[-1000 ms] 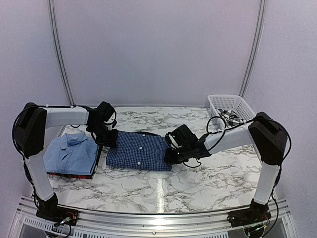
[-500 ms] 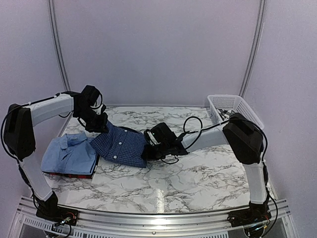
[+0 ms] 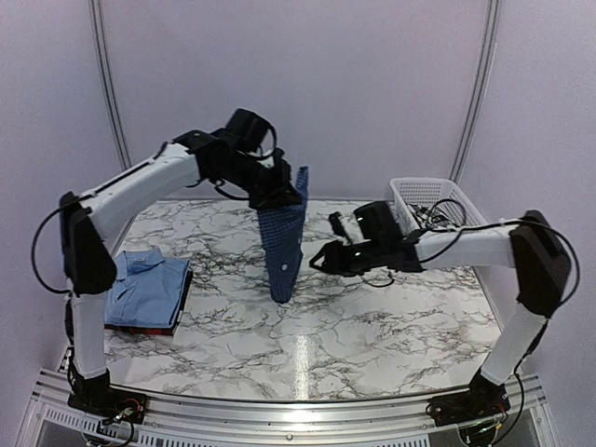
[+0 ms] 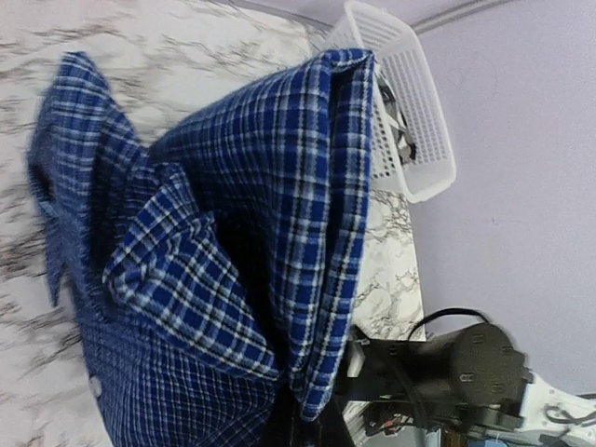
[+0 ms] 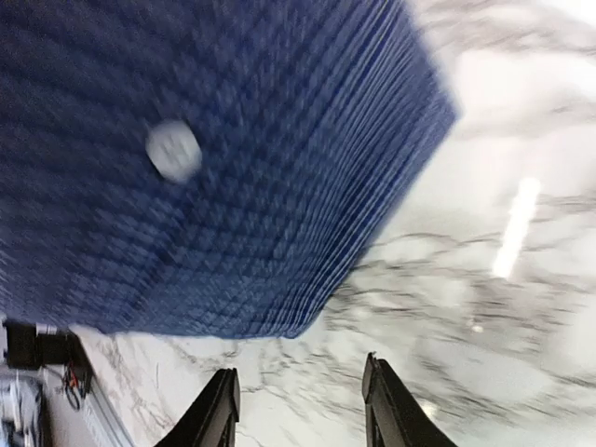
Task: Fold and stack the long sleeve shirts
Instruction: Turn over the square-folded shirt at the center of the board, then smooth out the square-folded shirt at the center of the board, then move the square-folded shirt to the center of the board.
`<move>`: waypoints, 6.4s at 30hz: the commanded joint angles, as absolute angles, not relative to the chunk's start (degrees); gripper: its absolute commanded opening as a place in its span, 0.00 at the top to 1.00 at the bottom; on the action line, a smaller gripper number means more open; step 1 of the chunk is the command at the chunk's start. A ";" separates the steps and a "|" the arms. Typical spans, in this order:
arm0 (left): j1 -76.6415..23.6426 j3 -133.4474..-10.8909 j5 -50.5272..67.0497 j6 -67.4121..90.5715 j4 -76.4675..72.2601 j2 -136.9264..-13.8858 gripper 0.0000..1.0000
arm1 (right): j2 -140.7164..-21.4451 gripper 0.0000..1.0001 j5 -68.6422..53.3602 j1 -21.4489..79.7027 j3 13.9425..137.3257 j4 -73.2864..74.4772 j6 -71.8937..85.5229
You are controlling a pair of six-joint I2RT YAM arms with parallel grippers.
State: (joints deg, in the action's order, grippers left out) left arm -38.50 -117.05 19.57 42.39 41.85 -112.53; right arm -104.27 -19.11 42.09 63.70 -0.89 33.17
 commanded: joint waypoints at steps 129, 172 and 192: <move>-33.65 -84.25 6.86 33.43 25.50 -113.36 1.00 | -116.03 0.82 -0.26 35.07 82.00 18.57 19.11; -33.93 -69.01 16.95 36.89 13.22 -101.13 0.87 | -107.36 0.71 -10.30 41.57 77.01 5.31 26.12; -32.28 -62.98 15.90 38.21 9.19 -106.00 0.91 | -125.01 0.76 -17.07 40.44 75.38 -16.24 41.42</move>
